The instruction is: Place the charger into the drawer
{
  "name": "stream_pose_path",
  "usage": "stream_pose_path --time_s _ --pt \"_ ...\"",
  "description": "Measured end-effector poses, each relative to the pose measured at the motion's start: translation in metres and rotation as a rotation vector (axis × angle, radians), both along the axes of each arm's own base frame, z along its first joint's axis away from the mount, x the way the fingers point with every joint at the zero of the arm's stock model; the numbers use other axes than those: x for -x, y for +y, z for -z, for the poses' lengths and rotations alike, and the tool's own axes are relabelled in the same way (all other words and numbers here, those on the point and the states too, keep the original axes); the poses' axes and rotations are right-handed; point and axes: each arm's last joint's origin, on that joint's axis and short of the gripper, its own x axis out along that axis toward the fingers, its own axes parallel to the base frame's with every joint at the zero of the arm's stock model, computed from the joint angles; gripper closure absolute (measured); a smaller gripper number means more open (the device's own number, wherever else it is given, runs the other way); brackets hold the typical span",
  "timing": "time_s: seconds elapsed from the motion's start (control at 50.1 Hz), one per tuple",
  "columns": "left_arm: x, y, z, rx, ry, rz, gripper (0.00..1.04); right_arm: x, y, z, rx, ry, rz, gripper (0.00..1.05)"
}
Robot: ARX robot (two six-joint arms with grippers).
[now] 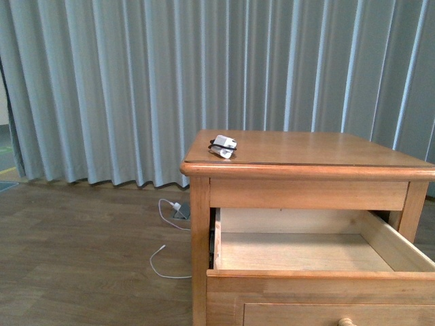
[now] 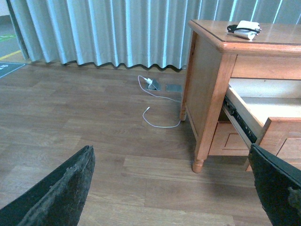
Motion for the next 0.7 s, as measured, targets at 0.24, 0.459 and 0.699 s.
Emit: stream_pose_path --time_s 0.24,0.459,0.699 --pt "0.0000 -0.0001 0.0000 0.000 0.000 0.003 0.06 0.0005 0.0028 0.0006 0.010 -0.004 -0.023 0.10" --pt "0.0000 -0.0001 0.0000 0.000 0.000 0.003 0.06 0.0005 0.0028 0.0006 0.010 -0.004 -0.023 0.08" --pt "0.0000 -0.0001 0.0000 0.000 0.000 0.003 0.06 0.0005 0.0028 0.0006 0.010 -0.004 -0.023 0.08"
